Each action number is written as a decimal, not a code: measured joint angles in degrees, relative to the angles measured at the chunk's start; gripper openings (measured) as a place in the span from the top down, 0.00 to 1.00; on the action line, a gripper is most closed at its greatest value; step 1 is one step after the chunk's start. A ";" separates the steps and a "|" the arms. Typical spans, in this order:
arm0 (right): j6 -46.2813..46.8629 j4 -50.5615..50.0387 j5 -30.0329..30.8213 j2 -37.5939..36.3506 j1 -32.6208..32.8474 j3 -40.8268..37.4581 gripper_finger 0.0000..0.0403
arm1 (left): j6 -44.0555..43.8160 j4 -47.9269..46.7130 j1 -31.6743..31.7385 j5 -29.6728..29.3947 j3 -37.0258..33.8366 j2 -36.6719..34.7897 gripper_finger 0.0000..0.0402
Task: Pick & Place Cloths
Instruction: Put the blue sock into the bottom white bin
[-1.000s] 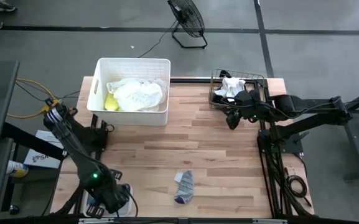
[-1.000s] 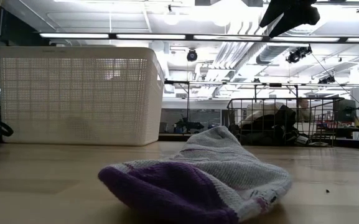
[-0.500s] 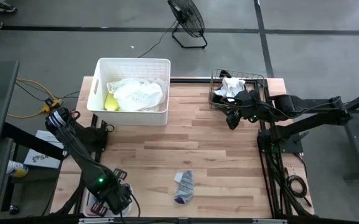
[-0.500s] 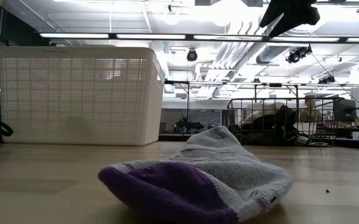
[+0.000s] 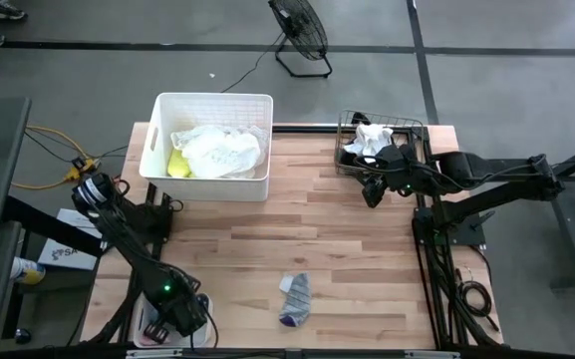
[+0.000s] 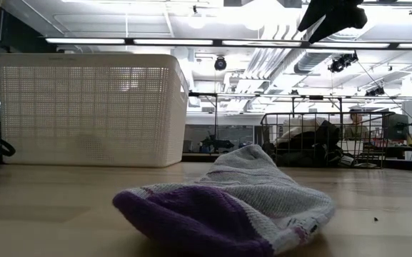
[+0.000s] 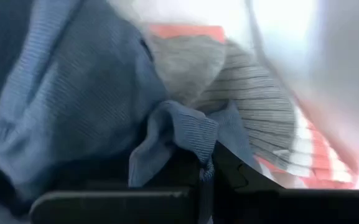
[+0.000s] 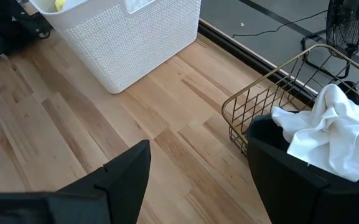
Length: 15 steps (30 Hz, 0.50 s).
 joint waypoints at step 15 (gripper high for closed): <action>0.02 -0.82 0.02 0.00 0.01 -0.02 0.36 | -3.03 2.77 0.13 0.15 -3.22 -0.02 0.97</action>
